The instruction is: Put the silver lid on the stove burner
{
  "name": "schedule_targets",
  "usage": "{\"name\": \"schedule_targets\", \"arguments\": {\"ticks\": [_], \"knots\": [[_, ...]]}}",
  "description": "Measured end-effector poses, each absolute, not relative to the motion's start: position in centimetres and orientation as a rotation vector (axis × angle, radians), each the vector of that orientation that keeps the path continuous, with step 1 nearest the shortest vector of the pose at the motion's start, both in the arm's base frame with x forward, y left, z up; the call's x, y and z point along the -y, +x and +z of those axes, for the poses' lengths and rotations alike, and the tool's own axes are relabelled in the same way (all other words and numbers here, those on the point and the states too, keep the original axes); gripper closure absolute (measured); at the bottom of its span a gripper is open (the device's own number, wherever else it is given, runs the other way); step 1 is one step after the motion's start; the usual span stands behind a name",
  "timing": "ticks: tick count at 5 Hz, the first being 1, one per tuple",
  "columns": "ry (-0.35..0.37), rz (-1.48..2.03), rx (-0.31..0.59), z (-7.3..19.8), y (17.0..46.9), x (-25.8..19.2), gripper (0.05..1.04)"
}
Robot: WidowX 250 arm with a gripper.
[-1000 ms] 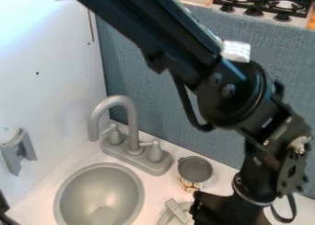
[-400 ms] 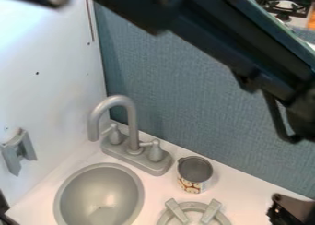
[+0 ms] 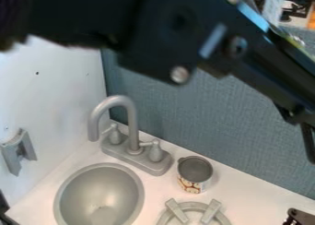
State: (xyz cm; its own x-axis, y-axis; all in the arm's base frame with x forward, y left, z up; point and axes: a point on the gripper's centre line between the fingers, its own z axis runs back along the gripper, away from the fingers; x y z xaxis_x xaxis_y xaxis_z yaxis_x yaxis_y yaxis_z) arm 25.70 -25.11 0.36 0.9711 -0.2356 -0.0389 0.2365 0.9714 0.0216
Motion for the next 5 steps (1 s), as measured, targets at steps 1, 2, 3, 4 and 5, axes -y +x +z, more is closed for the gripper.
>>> {"name": "schedule_targets", "arguments": {"ticks": [1,2,3,4,5], "knots": [[0.035,-0.235,-0.052,-1.1,26.4,25.7,0.081],[-0.003,-0.234,-0.05,-1.8,26.6,26.3,0.081],[-0.027,-0.228,-0.06,-2.7,27.8,26.9,0.081],[-0.008,-0.218,-0.071,-2.8,28.4,26.8,0.081],[-0.001,-0.201,-0.077,-3.0,29.1,26.6,0.119]]}}
